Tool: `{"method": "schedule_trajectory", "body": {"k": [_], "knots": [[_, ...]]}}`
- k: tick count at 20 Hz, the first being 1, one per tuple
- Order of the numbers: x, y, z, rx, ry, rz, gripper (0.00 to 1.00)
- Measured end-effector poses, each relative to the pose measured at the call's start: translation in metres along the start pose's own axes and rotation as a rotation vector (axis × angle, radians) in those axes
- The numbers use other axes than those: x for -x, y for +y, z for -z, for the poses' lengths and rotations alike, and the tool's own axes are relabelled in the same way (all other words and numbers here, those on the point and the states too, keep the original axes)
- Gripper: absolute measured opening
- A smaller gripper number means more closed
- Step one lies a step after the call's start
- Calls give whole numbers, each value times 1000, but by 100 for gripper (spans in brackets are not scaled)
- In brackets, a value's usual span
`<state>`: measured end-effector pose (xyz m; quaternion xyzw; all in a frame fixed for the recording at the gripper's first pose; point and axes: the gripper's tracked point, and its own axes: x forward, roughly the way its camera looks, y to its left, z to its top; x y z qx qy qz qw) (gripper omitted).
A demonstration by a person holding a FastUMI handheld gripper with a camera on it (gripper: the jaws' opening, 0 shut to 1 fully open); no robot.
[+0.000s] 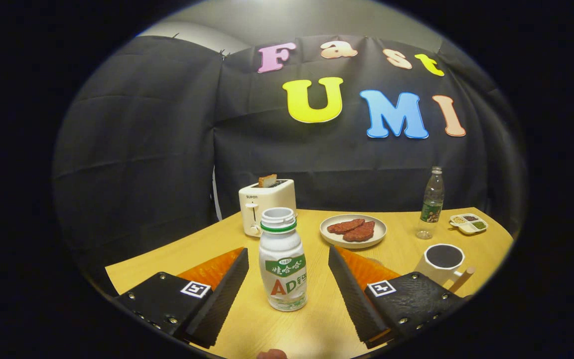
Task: Take the bottle from table, then pour the juice into the cup, finally place the bottle on the coaster
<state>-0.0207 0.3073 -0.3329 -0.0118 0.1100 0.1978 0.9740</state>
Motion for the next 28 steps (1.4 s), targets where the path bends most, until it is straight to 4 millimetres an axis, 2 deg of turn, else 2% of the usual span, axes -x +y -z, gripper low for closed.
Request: {"method": "schedule_trajectory", "body": {"k": [5, 11, 14, 15, 17, 18, 23, 28], "knots": [[-26, 0, 24, 25, 34, -15, 99], [-42, -5, 32, -2, 22, 13, 99], [-45, -3, 28, 4, 10, 18, 97], [-48, 3, 31, 4, 14, 3, 94], [-52, 2, 34, 22, 19, 8, 74], [-55, 1, 36, 21, 35, 4, 73], [-37, -5, 8, -110, 17, -14, 66], [-26, -34, -14, -359, 23, 80, 65]]}}
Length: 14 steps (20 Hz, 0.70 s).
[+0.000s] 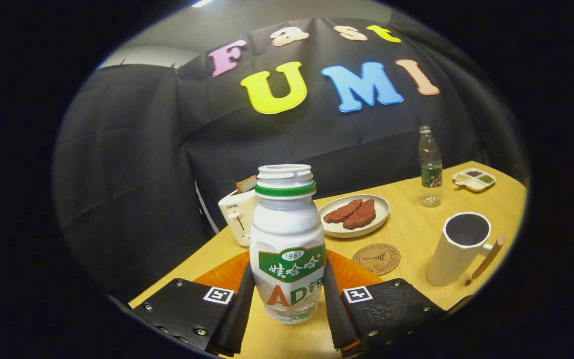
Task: Take the bottle from table, then pour the juice into the cup, finally place the bottle on the coaster
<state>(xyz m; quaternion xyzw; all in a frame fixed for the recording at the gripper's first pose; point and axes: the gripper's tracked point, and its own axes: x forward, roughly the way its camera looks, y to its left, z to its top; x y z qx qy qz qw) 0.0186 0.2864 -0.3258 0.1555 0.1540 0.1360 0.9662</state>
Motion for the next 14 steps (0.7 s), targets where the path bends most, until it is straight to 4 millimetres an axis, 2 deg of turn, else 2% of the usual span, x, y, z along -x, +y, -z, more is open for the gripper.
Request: {"method": "schedule_trajectory", "body": {"k": [4, 8, 14], "knots": [[2, -12, -16, -233, -15, 28, 65], [3, -27, -32, -395, -44, 64, 65], [-2, -36, -34, -544, -35, 83, 65]]}}
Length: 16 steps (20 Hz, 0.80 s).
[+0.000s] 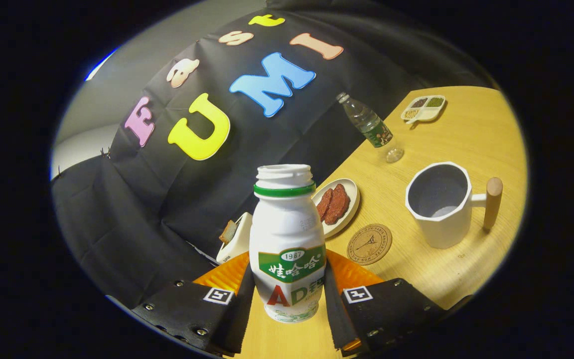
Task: Take the bottle from table, then pour the juice into the cup, finally place the bottle on the coaster
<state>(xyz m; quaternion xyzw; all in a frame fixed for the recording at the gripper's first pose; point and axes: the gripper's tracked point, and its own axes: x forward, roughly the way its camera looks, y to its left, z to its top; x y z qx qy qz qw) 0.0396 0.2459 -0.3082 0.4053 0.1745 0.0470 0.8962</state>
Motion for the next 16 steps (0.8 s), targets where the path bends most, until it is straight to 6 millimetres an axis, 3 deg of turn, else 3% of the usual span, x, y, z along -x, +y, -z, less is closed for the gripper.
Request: {"method": "schedule_trajectory", "body": {"k": [8, 16], "knots": [[-8, -3, -5, -225, 4, 6, 65], [-12, -20, -15, -365, -38, 34, 65]]}}
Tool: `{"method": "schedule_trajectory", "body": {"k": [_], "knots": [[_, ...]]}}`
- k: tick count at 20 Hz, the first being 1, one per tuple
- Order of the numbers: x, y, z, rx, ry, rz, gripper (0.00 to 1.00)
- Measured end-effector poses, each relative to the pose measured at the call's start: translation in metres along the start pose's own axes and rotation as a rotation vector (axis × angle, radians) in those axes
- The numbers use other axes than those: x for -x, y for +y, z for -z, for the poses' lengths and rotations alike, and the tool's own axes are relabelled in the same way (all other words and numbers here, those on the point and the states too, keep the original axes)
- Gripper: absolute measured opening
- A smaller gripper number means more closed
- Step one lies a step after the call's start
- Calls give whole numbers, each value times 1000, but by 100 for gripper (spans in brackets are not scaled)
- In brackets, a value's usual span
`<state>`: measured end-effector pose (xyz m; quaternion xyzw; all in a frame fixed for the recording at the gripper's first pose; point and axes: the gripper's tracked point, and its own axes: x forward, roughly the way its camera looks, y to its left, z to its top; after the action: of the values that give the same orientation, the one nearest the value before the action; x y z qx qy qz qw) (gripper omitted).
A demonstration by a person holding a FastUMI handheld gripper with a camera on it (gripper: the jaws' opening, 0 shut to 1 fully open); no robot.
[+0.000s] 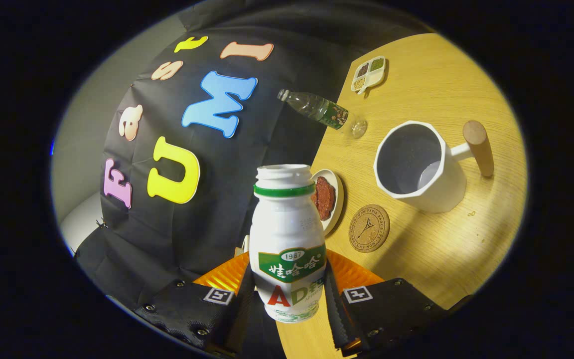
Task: Take the bottle from table, then pour the juice into the cup, finally place the bottle on the coaster
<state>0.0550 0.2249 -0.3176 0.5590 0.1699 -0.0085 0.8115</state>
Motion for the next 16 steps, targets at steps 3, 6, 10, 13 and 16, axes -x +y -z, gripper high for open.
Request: {"method": "schedule_trajectory", "body": {"k": [3, 6, 10, 13, 16], "knots": [[-2, -1, -3, -41, -2, -4, 65], [-5, -1, -4, -85, -2, -4, 65], [-6, -1, -4, -141, -2, -1, 65], [-5, -2, -5, -181, -9, -1, 65], [-6, -5, -8, -235, -16, -2, 65]]}}
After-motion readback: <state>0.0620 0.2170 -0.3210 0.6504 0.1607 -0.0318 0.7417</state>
